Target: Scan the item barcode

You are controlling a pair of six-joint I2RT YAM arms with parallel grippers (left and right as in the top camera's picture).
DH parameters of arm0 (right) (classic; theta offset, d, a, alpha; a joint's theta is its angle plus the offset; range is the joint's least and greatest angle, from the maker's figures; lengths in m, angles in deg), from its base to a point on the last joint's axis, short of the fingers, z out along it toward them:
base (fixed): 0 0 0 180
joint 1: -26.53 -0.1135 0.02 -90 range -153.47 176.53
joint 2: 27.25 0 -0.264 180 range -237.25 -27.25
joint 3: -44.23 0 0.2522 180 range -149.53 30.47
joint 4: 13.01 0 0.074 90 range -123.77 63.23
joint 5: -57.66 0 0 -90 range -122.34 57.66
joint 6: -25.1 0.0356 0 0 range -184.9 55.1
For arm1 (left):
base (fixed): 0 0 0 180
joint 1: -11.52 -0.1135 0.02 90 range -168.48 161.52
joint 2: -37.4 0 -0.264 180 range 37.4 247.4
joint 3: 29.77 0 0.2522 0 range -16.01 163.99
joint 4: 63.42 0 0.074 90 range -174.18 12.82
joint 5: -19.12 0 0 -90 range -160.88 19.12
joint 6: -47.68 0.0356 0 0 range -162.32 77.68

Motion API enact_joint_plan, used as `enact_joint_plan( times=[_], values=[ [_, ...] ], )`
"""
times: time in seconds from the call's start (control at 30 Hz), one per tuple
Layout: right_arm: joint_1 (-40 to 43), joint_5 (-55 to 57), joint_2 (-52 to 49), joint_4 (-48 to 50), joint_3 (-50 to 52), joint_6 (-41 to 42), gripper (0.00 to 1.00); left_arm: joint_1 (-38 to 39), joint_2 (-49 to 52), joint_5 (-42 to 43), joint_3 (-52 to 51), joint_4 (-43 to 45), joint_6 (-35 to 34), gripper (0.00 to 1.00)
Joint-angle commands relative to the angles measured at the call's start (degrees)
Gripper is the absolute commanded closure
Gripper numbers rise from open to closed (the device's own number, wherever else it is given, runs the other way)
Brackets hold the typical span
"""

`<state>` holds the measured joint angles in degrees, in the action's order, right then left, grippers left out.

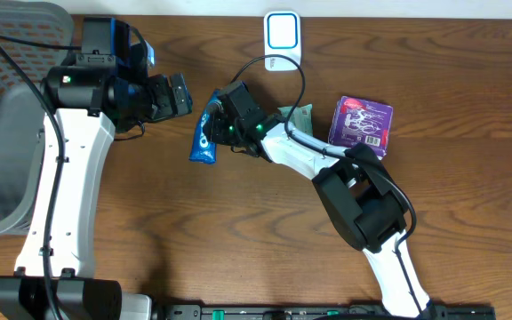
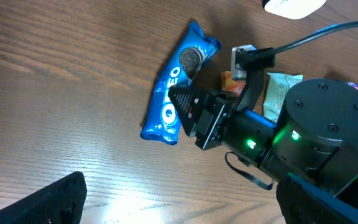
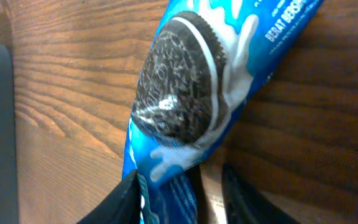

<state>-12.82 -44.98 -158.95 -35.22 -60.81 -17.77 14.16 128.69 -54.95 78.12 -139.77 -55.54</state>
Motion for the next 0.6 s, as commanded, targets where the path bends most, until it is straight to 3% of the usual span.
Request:
enact_joint_plan(
  times=[0.0,0.1,0.27,0.4,0.5,0.57],
  values=[
    [1.73,2.78,-2.03,-0.15,0.0,-3.67,0.67,-0.11,0.13,-0.57,-0.15,0.02,0.72,0.02],
    [3.26,0.57,-2.03,-0.31,-0.81,-6.43,0.75,-0.11,0.13,-0.59,-0.15,0.02,0.72,0.02],
    [5.51,-4.46,-2.01,-0.55,-2.71,-10.29,0.77,-0.11,0.13,-0.57,-0.15,0.02,0.72,0.02],
    [6.29,-4.85,-1.68,-3.52,-5.22,-11.74,0.71,-0.11,0.13,-0.57,-0.15,0.02,0.72,0.02],
    [6.36,-5.38,-1.33,-6.91,-8.28,-13.68,0.57,-0.11,0.13,-0.57,-0.15,0.02,0.72,0.02],
    [6.36,-6.21,-0.83,-9.42,-10.54,-15.1,0.55,-0.11,0.13,-0.57,-0.15,0.02,0.72,0.02]
  ],
)
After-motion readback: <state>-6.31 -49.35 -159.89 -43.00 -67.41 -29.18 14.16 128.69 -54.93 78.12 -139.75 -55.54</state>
